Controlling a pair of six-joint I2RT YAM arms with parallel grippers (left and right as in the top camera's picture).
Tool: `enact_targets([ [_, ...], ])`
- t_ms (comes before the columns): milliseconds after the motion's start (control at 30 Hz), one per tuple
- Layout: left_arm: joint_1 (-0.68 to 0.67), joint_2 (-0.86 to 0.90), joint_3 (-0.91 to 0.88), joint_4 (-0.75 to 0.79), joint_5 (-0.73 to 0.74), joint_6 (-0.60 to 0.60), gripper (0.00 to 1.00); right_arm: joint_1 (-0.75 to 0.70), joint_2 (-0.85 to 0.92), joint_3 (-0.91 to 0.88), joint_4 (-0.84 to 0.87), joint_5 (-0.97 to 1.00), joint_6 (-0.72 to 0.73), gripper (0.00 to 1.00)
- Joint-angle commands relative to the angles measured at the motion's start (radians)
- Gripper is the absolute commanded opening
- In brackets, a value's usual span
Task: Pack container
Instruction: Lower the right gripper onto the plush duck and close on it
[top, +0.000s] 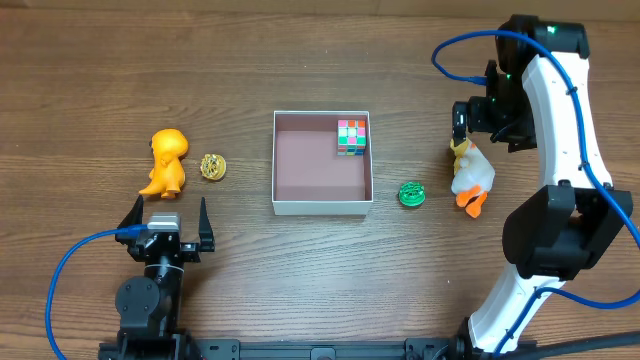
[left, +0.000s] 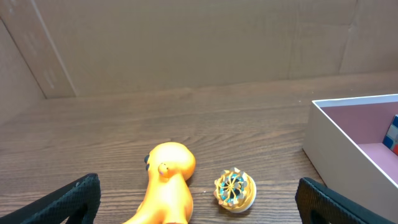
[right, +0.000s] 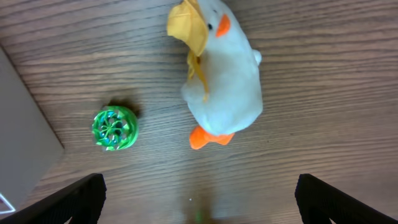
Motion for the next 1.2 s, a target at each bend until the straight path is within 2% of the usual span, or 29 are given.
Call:
enact_targets([
  [0,0.006,-0.003,-0.003,0.002,0.015,-0.006,1.0,-0.001,-0.026,-0.073,0.027,0.034,0.029,1.0],
  [300,0.006,-0.003,-0.003,0.002,0.015,-0.006,1.0,-0.004,-0.026,-0.268,0.171,0.034,0.048,1.0],
  [633,0.006,-0.003,-0.003,0.002,0.015,-0.006,1.0,-0.006,-0.026,-0.274,0.213,0.117,0.035,1.0],
  [1167,0.006,-0.003,-0.003,0.002,0.015,-0.006,1.0,-0.076,-0.026,-0.275,0.247,0.032,0.005,1.0],
])
